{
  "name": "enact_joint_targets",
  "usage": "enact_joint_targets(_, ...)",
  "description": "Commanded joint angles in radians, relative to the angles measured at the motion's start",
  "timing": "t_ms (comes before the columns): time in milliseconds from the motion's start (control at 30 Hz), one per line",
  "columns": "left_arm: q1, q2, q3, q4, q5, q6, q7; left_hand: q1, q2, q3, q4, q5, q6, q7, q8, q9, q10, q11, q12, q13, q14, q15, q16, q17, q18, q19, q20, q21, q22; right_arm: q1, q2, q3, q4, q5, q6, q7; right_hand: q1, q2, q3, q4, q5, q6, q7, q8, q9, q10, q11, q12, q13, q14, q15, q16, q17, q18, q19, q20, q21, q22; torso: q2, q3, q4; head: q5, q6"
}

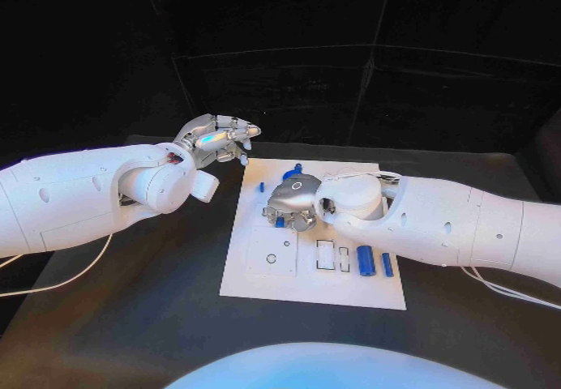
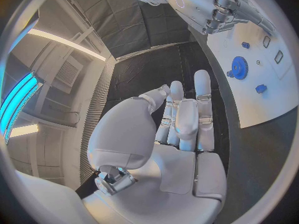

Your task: Assemble the parts on the task board

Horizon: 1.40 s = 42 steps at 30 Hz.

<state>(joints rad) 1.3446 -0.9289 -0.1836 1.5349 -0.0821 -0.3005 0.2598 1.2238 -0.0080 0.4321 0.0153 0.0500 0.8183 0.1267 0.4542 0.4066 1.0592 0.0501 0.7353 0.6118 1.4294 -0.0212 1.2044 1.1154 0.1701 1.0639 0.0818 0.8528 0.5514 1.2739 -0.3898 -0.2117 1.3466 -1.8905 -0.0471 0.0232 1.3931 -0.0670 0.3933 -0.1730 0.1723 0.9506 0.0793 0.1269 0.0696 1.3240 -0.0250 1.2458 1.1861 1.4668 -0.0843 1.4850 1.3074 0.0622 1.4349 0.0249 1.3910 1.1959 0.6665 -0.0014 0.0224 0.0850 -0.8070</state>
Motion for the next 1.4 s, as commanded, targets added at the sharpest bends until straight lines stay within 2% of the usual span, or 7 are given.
enact_joint_targets(33, 0.001, 0.001, 0.0, 0.0, 0.003, 0.007, 0.006, 0.002, -0.01, 0.004, 0.0, -0.001, -0.004, 0.004, 0.005, -0.001, -0.006, -0.003, -0.005, -0.001, -0.006, -0.002, -0.003, -0.001, 0.013, 0.004, 0.005, -0.003, -0.001, 0.002, 0.004, 0.0, -0.005, -0.008, 0.052, -0.004, -0.003, -0.004, 0.006, -0.001, -0.003, 0.005, -0.005, 0.001, -0.002, -0.001, 0.004, -0.001, -0.001, 0.077, 0.0, 0.003, 0.137, 0.01, 0.003, -0.001, -0.001, -0.002, 0.0, -0.0004, 0.0004, 0.001, -0.001)
enact_joint_targets(167, 0.001, 0.003, 0.0, -0.001, 0.003, 0.008, 0.005, 0.001, -0.01, 0.004, 0.0, -0.001, -0.005, 0.005, 0.005, -0.001, -0.006, -0.002, -0.005, -0.001, -0.006, -0.002, -0.004, -0.001, 0.013, 0.004, 0.005, -0.003, -0.001, 0.001, 0.01, 0.0, -0.009, -0.012, 0.058, -0.004, -0.002, -0.004, 0.009, -0.004, -0.003, 0.004, -0.006, 0.0, -0.002, -0.001, 0.003, -0.001, -0.001, 0.078, 0.0, 0.004, 0.138, 0.01, 0.002, -0.001, -0.001, -0.002, 0.001, 0.0, 0.0019, 0.0, -0.003)
enact_joint_targets(567, 0.001, 0.007, 0.0, -0.003, 0.003, 0.009, 0.004, 0.001, -0.011, 0.006, 0.0, -0.001, -0.006, 0.005, 0.005, -0.001, -0.007, -0.002, -0.005, -0.002, -0.006, -0.001, -0.005, -0.002, 0.013, 0.004, 0.005, -0.004, -0.002, -0.008, 0.027, 0.0, -0.031, -0.023, 0.062, -0.004, -0.003, -0.004, 0.013, -0.005, -0.004, 0.007, -0.006, 0.0, -0.002, -0.001, 0.003, -0.001, -0.001, 0.078, 0.0, 0.004, 0.139, 0.01, 0.002, -0.001, -0.002, -0.002, 0.001, 0.0003, -0.0003, 0.002, -0.005)
enact_joint_targets(1033, 0.001, 0.008, 0.0, -0.002, 0.003, 0.008, 0.0, 0.001, -0.011, 0.006, 0.0, -0.001, -0.006, 0.005, 0.005, -0.001, -0.007, -0.002, -0.005, -0.002, -0.006, -0.001, -0.005, -0.002, 0.013, 0.004, 0.005, -0.004, -0.002, -0.013, 0.04, -0.001, -0.05, -0.027, 0.063, 0.002, -0.02, -0.003, 0.029, -0.006, -0.009, 0.044, 0.003, 0.012, 0.002, -0.002, 0.009, 0.002, 0.003, 0.078, 0.003, 0.005, 0.141, 0.01, 0.001, 0.001, -0.002, -0.001, -0.001, -0.0001, -0.0005, 0.002, -0.01)
enact_joint_targets(1167, 0.001, 0.008, 0.0, -0.002, 0.003, 0.007, -0.002, 0.001, -0.011, 0.006, 0.0, -0.001, -0.006, 0.005, 0.005, -0.001, -0.007, -0.002, -0.005, -0.002, -0.006, -0.001, -0.005, -0.002, 0.013, 0.004, 0.005, -0.004, -0.002, -0.014, 0.038, -0.001, -0.05, -0.027, 0.036, 0.014, -0.03, -0.001, 0.034, -0.004, -0.011, 0.067, 0.008, 0.02, 0.004, 0.001, 0.013, 0.006, 0.007, 0.078, 0.006, 0.004, 0.14, 0.009, 0.001, 0.004, -0.002, 0.0, -0.001, -0.0002, -0.0008, 0.002, -0.011)
enact_joint_targets(1333, 0.001, 0.008, 0.0, -0.003, 0.003, 0.006, -0.006, 0.0, -0.01, 0.009, -0.001, -0.001, -0.006, 0.005, 0.006, -0.002, -0.007, -0.002, -0.005, -0.004, -0.007, -0.001, -0.007, -0.005, 0.013, 0.005, 0.005, -0.006, -0.003, -0.014, 0.026, -0.002, -0.043, -0.011, -0.053, 0.048, -0.049, 0.009, 0.032, 0.009, -0.015, 0.122, 0.01, 0.04, 0.01, 0.011, 0.029, 0.02, 0.022, 0.079, 0.016, 0.007, 0.144, 0.008, 0.005, 0.011, 0.002, 0.008, -0.001, 0.0006, -0.0011, 0.004, -0.01)
enact_joint_targets(1400, 0.001, 0.007, 0.0, -0.003, 0.003, 0.006, -0.007, 0.0, -0.01, 0.009, -0.001, -0.001, -0.006, 0.005, 0.006, -0.002, -0.007, -0.002, -0.005, -0.004, -0.007, -0.001, -0.007, -0.005, 0.013, 0.005, 0.005, -0.006, -0.003, -0.014, 0.022, -0.002, -0.042, -0.005, -0.079, 0.056, -0.053, 0.012, 0.031, 0.012, -0.017, 0.134, 0.01, 0.044, 0.012, 0.012, 0.03, 0.021, 0.023, 0.079, 0.018, 0.007, 0.145, 0.007, 0.005, 0.013, 0.003, 0.01, -0.001, 0.0008, -0.0015, 0.004, -0.009)
